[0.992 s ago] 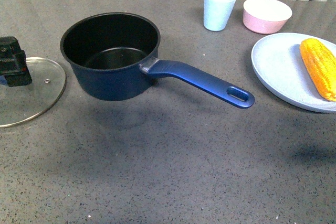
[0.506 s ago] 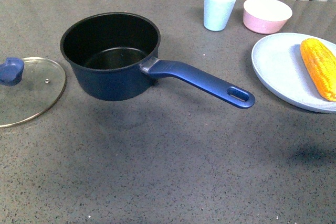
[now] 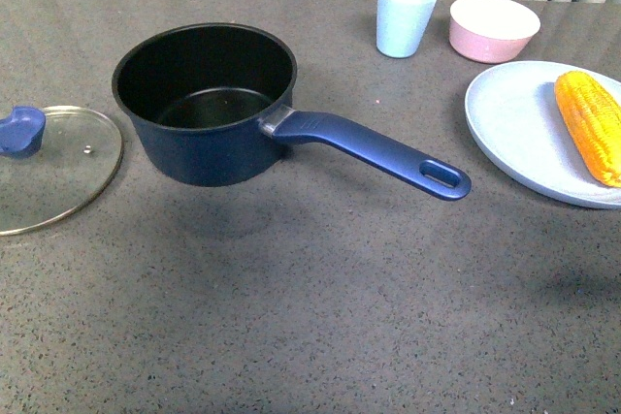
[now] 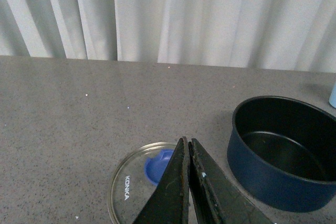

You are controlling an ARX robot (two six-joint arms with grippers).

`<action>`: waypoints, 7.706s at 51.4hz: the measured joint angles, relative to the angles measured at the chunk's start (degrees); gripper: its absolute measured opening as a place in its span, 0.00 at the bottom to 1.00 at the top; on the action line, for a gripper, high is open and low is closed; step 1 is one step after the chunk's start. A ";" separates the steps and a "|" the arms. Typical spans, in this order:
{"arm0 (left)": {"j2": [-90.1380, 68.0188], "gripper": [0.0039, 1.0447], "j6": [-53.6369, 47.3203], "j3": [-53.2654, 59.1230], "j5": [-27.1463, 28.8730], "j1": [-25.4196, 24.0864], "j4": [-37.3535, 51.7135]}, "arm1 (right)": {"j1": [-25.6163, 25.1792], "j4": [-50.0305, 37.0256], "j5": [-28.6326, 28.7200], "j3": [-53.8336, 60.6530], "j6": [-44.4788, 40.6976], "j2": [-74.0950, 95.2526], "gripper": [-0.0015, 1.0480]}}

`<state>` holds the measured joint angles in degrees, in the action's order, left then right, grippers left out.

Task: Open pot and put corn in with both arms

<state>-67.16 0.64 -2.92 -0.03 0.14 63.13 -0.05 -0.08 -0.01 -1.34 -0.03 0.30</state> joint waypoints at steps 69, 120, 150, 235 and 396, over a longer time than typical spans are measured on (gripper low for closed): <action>53.90 0.01 -0.04 2.08 0.02 0.00 -49.81 | 0.00 0.00 0.02 0.00 0.02 0.00 0.91; 66.29 0.76 -0.04 2.08 0.02 0.00 -63.14 | 0.00 0.00 0.00 0.00 0.02 0.00 0.91; 66.31 0.92 -0.17 2.08 0.04 0.00 -63.14 | -0.87 15.61 -7.06 -6.54 8.28 10.75 0.91; 66.31 0.92 -0.17 2.08 0.02 0.00 -63.14 | -3.10 -16.63 -1.55 -52.96 1.18 113.85 0.38; 66.31 0.92 -0.20 2.08 0.02 0.00 -63.14 | 11.19 -34.42 -10.62 -23.34 0.48 59.49 0.40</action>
<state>-0.84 0.45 -0.84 -0.01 0.14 -0.01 11.14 -34.50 -10.63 -24.69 0.45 59.79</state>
